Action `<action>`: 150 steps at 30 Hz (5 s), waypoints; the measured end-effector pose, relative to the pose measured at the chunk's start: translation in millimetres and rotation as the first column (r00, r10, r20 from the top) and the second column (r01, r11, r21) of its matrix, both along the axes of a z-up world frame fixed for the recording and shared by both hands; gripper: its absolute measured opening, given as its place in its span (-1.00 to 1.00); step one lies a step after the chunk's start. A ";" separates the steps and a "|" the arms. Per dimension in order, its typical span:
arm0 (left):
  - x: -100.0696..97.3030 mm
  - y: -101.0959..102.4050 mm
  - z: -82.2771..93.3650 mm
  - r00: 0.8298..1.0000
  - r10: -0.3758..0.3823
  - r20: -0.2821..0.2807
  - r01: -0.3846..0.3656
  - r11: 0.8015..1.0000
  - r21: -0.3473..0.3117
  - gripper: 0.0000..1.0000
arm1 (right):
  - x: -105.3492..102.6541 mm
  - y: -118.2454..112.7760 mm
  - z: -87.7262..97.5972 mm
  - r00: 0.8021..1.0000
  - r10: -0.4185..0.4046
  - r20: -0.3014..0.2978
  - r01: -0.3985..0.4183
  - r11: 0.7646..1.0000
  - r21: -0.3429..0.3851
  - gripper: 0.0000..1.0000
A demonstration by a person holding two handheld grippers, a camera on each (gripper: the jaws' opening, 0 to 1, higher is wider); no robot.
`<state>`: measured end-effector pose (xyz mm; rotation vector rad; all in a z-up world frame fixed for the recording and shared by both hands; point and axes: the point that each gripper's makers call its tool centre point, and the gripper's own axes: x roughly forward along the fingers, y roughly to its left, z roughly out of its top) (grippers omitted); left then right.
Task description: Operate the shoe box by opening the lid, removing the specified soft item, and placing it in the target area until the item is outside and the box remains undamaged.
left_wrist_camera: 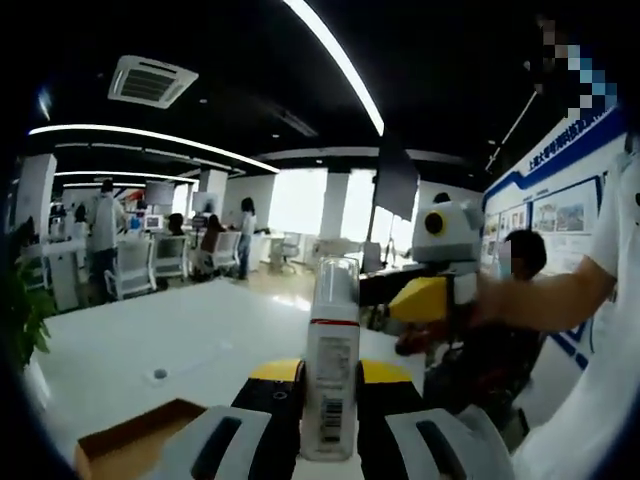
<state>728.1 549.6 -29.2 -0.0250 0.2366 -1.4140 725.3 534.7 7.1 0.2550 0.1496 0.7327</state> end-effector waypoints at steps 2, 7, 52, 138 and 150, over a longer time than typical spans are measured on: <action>-0.9 -2.2 -0.3 1.000 0.001 -0.006 -0.001 1.000 -0.009 -0.62 | 3.3 0.5 0.6 1.000 -0.008 0.001 0.008 1.000 0.016 -0.29; -5.3 -10.4 -2.5 1.000 -0.008 -0.026 0.007 1.000 -0.020 -0.62 | 12.1 1.3 0.0 1.000 -0.022 -0.004 0.022 0.999 0.050 -0.35; 10.2 -51.7 -19.1 1.000 -0.017 0.023 0.017 1.000 0.025 -0.46 | 37.1 -37.2 -9.0 0.998 -0.055 -0.036 0.059 0.991 0.121 -0.61; 65.3 -6.7 -133.6 0.987 0.129 -0.095 -0.082 0.916 0.393 -0.33 | 157.2 -232.2 -256.5 0.919 -0.395 -0.018 0.364 0.862 -0.353 -0.60; 64.8 -5.2 -142.2 0.985 0.136 -0.107 -0.081 0.909 0.409 -0.33 | 159.6 -237.9 -263.9 0.908 -0.419 -0.005 0.391 0.851 -0.351 -0.60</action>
